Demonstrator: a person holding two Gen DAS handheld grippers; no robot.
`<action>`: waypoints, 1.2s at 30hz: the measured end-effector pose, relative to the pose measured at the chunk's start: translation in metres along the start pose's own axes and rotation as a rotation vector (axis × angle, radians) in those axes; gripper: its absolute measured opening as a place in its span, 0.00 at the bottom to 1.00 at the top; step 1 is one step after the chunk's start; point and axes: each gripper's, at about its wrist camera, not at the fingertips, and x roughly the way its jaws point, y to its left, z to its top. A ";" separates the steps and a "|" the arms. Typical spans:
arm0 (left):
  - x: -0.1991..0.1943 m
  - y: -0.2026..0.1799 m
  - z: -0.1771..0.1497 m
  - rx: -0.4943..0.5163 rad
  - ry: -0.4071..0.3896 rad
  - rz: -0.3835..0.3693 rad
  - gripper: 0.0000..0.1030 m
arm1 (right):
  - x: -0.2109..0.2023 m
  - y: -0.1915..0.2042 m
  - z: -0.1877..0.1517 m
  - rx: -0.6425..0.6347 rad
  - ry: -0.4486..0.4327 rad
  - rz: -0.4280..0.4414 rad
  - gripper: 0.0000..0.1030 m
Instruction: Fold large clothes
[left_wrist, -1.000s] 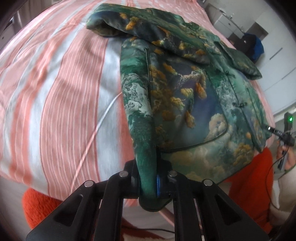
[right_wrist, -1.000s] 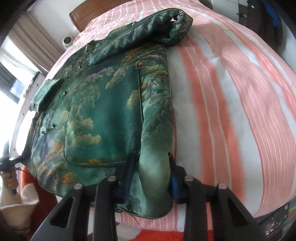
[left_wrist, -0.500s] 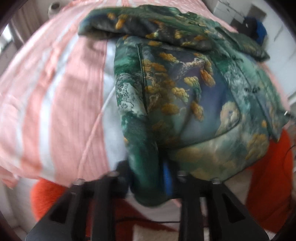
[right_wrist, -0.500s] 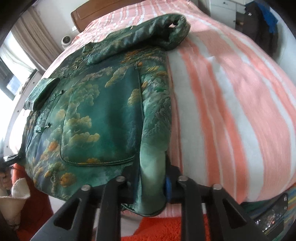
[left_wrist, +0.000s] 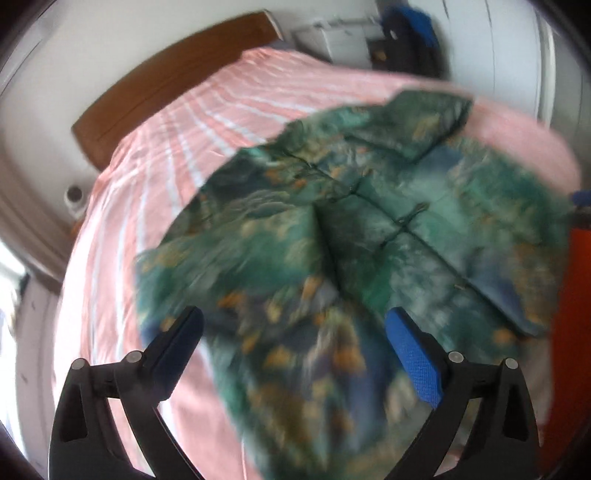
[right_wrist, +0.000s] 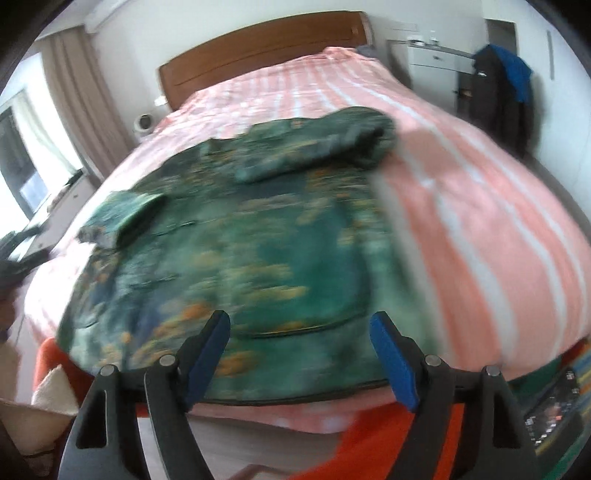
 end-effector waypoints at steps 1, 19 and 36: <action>0.022 -0.005 0.005 0.015 0.023 0.024 0.97 | 0.004 0.013 -0.002 -0.012 0.000 0.017 0.75; -0.028 0.284 -0.159 -0.950 0.039 0.320 0.19 | -0.039 0.025 -0.026 -0.119 -0.103 -0.062 0.75; -0.062 0.262 -0.278 -1.202 0.099 0.407 0.75 | 0.168 0.099 0.121 -0.895 0.021 -0.359 0.85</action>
